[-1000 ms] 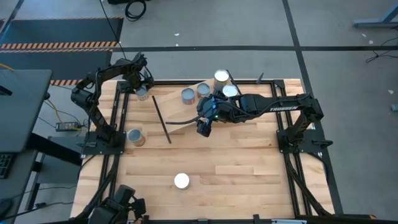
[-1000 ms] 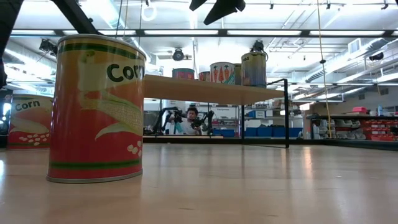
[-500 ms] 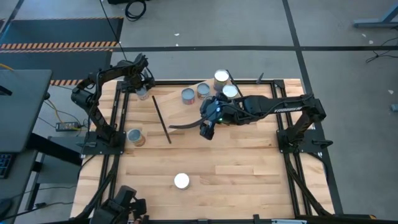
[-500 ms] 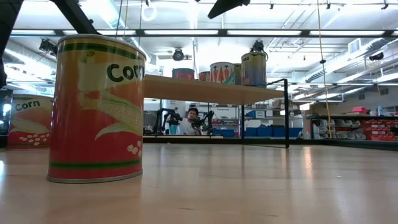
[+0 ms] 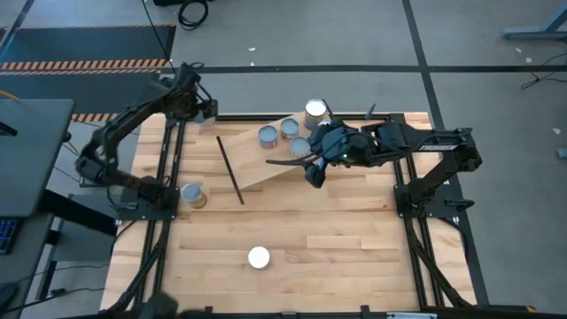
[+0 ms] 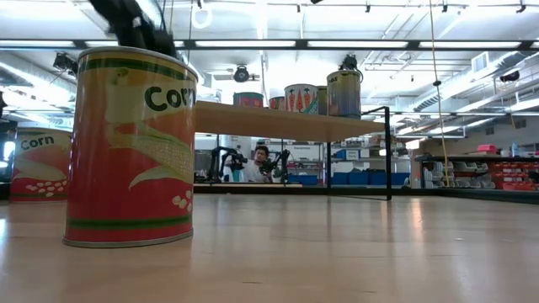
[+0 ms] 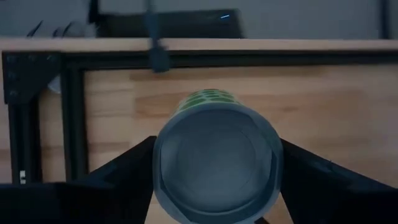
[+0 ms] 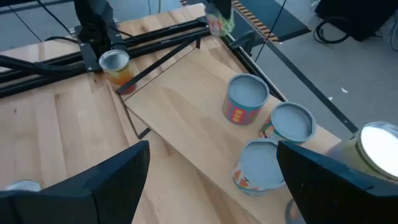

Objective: Pick and place cans onto a shelf
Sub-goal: Put the canned green peas on the shelf

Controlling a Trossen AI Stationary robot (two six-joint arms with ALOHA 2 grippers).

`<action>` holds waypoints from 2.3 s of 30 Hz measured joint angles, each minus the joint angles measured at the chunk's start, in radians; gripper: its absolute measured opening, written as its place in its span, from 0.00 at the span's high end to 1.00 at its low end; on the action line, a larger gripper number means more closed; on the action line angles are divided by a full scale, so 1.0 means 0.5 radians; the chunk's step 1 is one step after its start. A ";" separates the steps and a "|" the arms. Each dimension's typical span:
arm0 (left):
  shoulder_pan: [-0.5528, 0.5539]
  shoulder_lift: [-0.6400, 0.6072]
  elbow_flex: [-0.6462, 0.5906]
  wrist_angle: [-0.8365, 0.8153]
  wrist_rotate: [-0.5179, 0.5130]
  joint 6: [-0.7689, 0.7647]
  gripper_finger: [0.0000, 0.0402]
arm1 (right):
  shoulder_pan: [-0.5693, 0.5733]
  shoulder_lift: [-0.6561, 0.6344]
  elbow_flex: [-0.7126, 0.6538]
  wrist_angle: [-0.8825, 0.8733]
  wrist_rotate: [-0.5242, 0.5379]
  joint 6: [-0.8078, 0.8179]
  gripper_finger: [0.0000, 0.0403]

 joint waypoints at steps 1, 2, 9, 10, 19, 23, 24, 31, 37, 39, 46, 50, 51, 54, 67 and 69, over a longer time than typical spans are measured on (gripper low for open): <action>-0.053 -0.058 0.049 -0.055 0.001 -0.001 0.29 | 0.000 -0.001 0.000 0.001 0.000 -0.015 0.11; -0.112 -0.108 0.109 -0.105 0.001 -0.001 0.29 | 0.000 -0.001 0.000 0.001 -0.002 -0.025 0.11; -0.600 -0.207 0.715 -0.498 -0.003 -0.063 0.29 | 0.001 0.000 0.000 -0.011 -0.095 -0.105 0.11; -0.690 -0.207 0.772 -0.525 -0.008 -0.094 0.29 | 0.004 -0.003 0.000 -0.031 -0.076 -0.127 0.11; -1.613 -0.088 0.867 -0.434 -0.256 -0.494 0.29 | 0.057 -0.102 0.000 -0.282 0.119 -0.023 0.13; -1.861 0.104 0.865 -0.340 -0.319 -0.554 0.29 | 0.061 -0.110 0.000 -0.288 0.079 -0.009 0.13; -1.895 0.160 0.868 -0.341 -0.325 -0.547 0.29 | 0.061 -0.110 0.000 -0.288 0.069 -0.005 0.13; -1.909 0.473 0.878 -0.342 -0.315 -0.533 0.29 | 0.061 -0.110 0.000 -0.294 0.043 0.039 0.13; -1.854 0.617 0.878 -0.306 -0.349 -0.529 0.29 | 0.061 -0.110 0.000 -0.293 0.014 0.045 0.13; -1.834 0.642 0.878 -0.268 -0.386 -0.519 0.29 | 0.060 -0.110 0.000 -0.293 0.014 0.045 0.13; -1.789 0.649 0.879 -0.137 -0.411 -0.471 0.29 | 0.060 -0.110 0.000 -0.292 0.014 0.038 0.13; -1.773 0.649 0.879 -0.128 -0.401 -0.472 0.29 | 0.060 -0.110 0.000 -0.291 0.014 0.023 0.13; -1.773 0.649 0.879 -0.117 -0.414 -0.472 0.29 | 0.060 -0.110 0.000 -0.291 0.014 0.022 0.13; -1.769 0.649 0.879 -0.096 -0.425 -0.486 0.26 | 0.060 -0.110 0.000 -0.291 0.014 0.022 0.13; -1.762 0.649 0.879 0.042 -0.488 -0.458 0.13 | 0.060 -0.110 0.000 -0.288 0.014 0.038 0.13; -1.761 0.643 0.879 0.048 -0.487 -0.430 0.13 | 0.060 -0.110 0.000 -0.287 0.014 0.042 0.13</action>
